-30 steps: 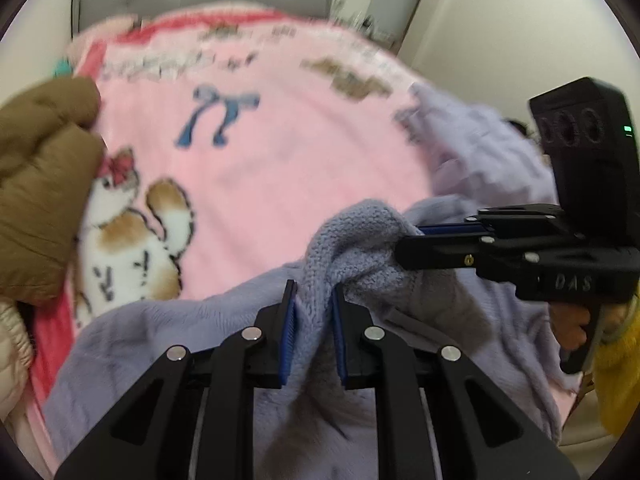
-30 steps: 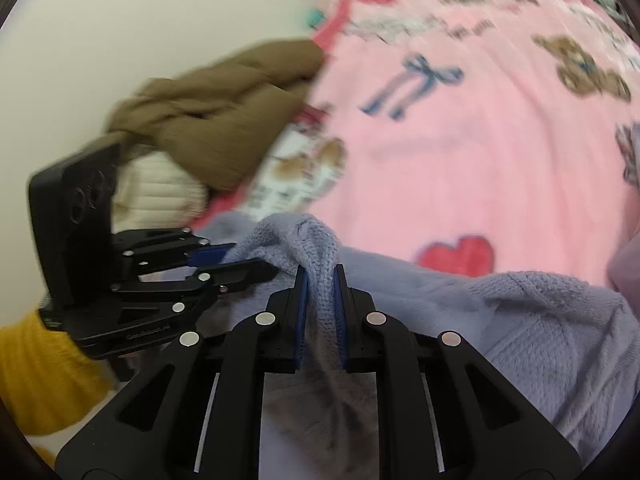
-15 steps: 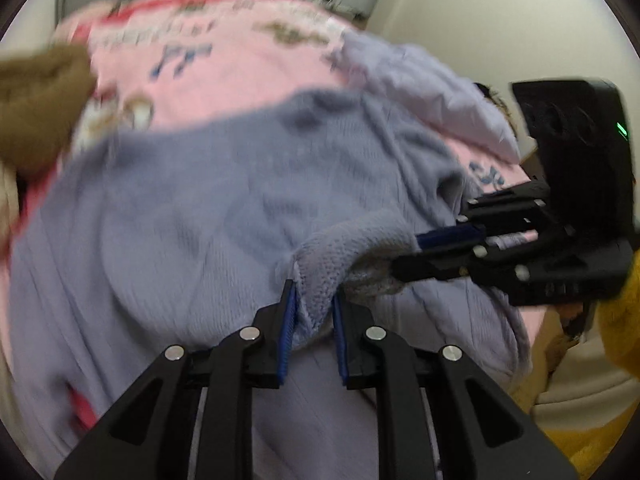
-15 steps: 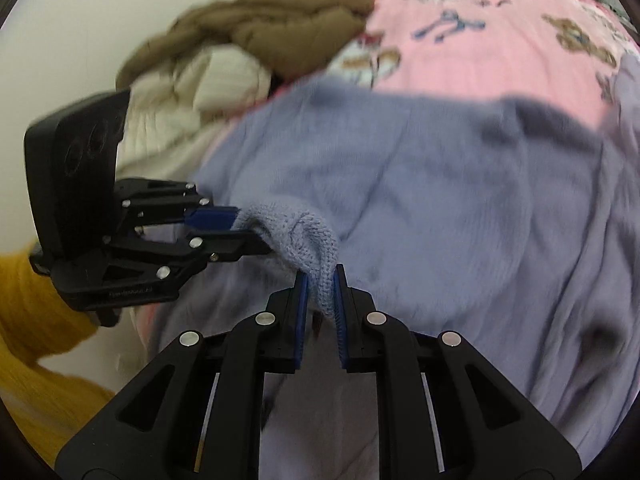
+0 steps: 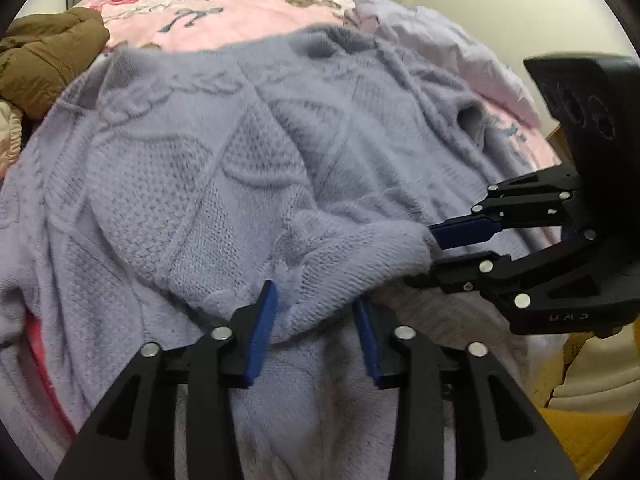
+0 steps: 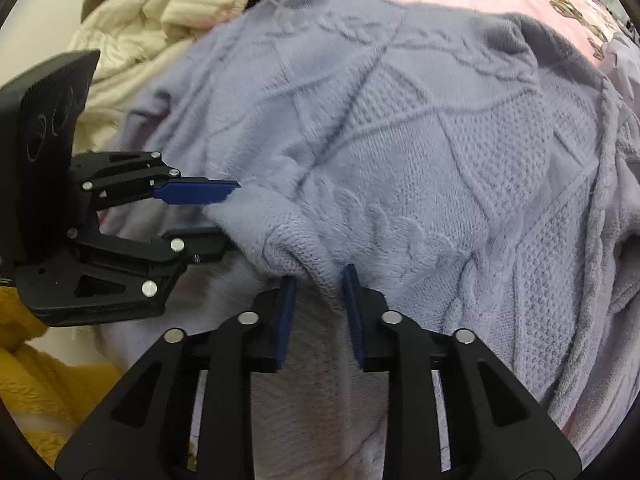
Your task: Fold large clothes
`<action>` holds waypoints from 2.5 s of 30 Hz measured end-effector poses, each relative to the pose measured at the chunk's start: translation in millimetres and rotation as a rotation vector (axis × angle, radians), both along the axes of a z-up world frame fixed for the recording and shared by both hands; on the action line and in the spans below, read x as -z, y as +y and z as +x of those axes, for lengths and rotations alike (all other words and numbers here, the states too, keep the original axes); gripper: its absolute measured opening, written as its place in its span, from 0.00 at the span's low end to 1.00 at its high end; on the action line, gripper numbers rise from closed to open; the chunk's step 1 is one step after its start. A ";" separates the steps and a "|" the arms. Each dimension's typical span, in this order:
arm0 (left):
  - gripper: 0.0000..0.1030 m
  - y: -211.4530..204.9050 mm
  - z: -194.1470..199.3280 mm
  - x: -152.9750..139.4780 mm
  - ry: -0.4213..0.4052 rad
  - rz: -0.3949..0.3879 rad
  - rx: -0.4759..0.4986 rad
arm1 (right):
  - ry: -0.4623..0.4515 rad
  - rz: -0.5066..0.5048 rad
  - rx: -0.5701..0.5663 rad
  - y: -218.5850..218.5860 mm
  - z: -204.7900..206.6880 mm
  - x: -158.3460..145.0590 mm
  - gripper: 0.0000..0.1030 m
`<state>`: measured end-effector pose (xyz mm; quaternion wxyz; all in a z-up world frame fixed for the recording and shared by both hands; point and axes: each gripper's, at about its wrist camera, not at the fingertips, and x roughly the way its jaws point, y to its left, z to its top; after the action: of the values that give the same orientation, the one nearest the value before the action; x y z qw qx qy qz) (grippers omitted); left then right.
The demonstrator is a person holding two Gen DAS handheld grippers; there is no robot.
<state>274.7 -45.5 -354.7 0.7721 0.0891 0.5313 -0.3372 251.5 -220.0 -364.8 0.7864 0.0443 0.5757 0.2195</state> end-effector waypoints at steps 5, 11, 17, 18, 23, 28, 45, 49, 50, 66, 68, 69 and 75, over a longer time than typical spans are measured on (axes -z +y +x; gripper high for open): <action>0.56 17.5 8.6 -40.7 0.040 -0.126 -0.097 | -0.002 0.153 0.126 -31.0 2.7 -37.0 0.69; 0.57 19.9 33.2 -51.9 -0.016 -0.185 -0.239 | -0.110 0.202 0.266 -59.8 20.3 -52.1 0.64; 0.57 2.2 48.1 -2.7 0.069 -0.098 -0.129 | -0.080 0.142 0.208 -41.0 30.1 -18.7 0.51; 0.57 2.4 46.5 2.4 0.072 -0.082 -0.119 | -0.055 0.132 0.177 -35.5 28.4 -11.5 0.51; 0.57 13.1 31.6 14.8 0.085 -0.064 -0.121 | -0.005 0.011 0.073 -18.2 12.8 14.8 0.51; 0.57 14.5 19.3 29.8 0.068 -0.015 -0.119 | -0.016 -0.094 0.003 -8.9 -0.6 30.8 0.52; 0.63 6.2 25.0 39.2 0.082 0.017 -0.087 | -0.004 -0.114 -0.040 -0.2 3.4 41.9 0.63; 0.65 7.9 34.3 20.4 0.121 -0.020 -0.107 | 0.018 -0.058 -0.013 -12.4 9.6 25.9 0.65; 0.68 9.0 37.1 14.7 0.118 -0.030 -0.111 | 0.011 -0.042 0.004 -17.6 12.7 18.5 0.66; 0.80 34.5 219.9 -14.8 -0.055 -0.022 -0.233 | -0.134 0.082 0.293 -106.0 195.6 -15.6 0.70; 0.77 30.0 227.0 -9.0 -0.037 -0.030 -0.222 | -0.080 0.060 0.271 -104.3 208.1 -0.4 0.70; 0.70 26.3 230.8 -4.3 -0.026 -0.013 -0.223 | -0.031 0.053 0.253 -103.7 213.0 9.0 0.70; 0.24 13.1 226.2 12.2 -0.045 0.056 -0.211 | -0.024 0.058 0.191 -91.4 210.7 21.9 0.24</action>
<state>501.0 -32.4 -366.9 0.8123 0.0615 0.5294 -0.2370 462.2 -311.4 -386.7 0.8090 0.1190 0.5527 0.1609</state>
